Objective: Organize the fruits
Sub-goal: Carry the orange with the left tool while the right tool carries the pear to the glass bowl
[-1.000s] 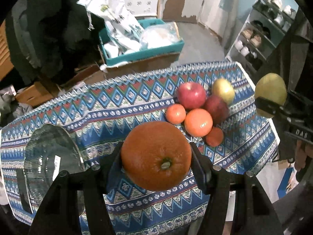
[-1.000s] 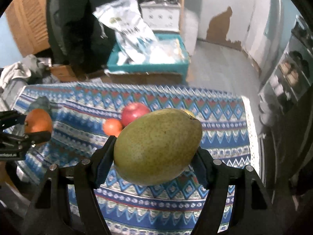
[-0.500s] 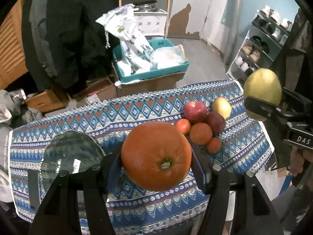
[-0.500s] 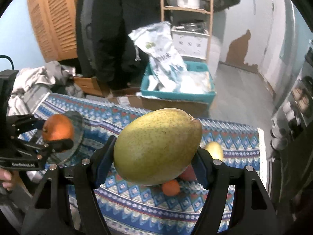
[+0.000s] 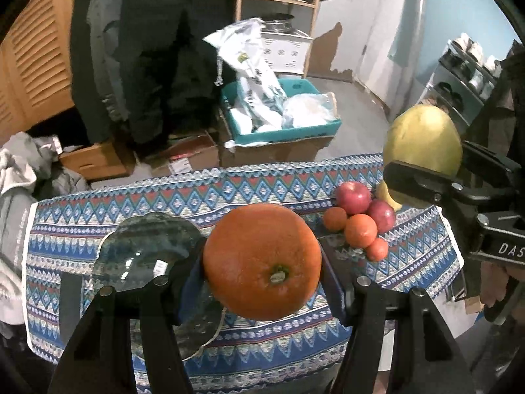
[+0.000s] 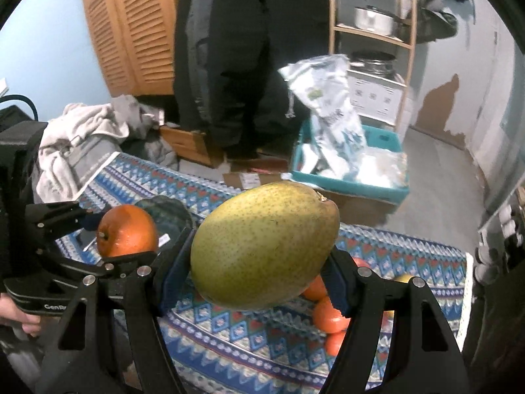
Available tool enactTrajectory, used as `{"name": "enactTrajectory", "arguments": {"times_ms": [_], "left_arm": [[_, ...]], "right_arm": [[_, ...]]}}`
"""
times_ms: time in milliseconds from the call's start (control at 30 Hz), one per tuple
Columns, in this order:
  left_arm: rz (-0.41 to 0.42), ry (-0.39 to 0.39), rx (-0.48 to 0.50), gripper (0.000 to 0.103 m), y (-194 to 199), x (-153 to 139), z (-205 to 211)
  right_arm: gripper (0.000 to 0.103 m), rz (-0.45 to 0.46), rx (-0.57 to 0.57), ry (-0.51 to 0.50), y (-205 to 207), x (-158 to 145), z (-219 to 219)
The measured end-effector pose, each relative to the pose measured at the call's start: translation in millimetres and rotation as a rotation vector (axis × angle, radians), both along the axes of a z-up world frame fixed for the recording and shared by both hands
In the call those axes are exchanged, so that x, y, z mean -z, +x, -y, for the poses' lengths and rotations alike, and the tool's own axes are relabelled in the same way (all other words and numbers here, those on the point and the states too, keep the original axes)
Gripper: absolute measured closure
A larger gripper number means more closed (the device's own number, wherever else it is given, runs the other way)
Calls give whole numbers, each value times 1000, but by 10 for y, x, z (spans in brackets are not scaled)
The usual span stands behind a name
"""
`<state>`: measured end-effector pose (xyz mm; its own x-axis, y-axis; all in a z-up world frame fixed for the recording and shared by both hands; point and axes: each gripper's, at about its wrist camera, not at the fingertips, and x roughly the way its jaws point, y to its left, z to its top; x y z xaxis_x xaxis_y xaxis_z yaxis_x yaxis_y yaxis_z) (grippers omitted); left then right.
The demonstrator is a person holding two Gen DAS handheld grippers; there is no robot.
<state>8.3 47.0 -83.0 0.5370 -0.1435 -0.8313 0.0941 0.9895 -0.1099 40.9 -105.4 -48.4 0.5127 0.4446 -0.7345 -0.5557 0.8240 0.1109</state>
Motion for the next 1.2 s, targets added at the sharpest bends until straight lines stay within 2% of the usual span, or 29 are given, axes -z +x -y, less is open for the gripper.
{"name": "enactTrajectory", "arguments": {"times_ms": [333,567,900,1033,1200], "left_arm": [[-10,-21,-94,38,-52,84,-529],[-38,-22,-173,38,-79,258,-912],[-113,-8,-279,38,-128,662,-1368],[-172,-29,-301,38,-128,916,-1503],[-246,-14,-335,38,-132,1247,-1622]], "right_arm": [[31,-38,-74,-1,33,92,-590],[31,-82,-120,-10,90,249,-1022],[31,-181,-171,-67,221,787,-1528],[31,-234,-182,-86,277,1007,-1652],[31,-288,-212,-124,289,1308,-1805]]}}
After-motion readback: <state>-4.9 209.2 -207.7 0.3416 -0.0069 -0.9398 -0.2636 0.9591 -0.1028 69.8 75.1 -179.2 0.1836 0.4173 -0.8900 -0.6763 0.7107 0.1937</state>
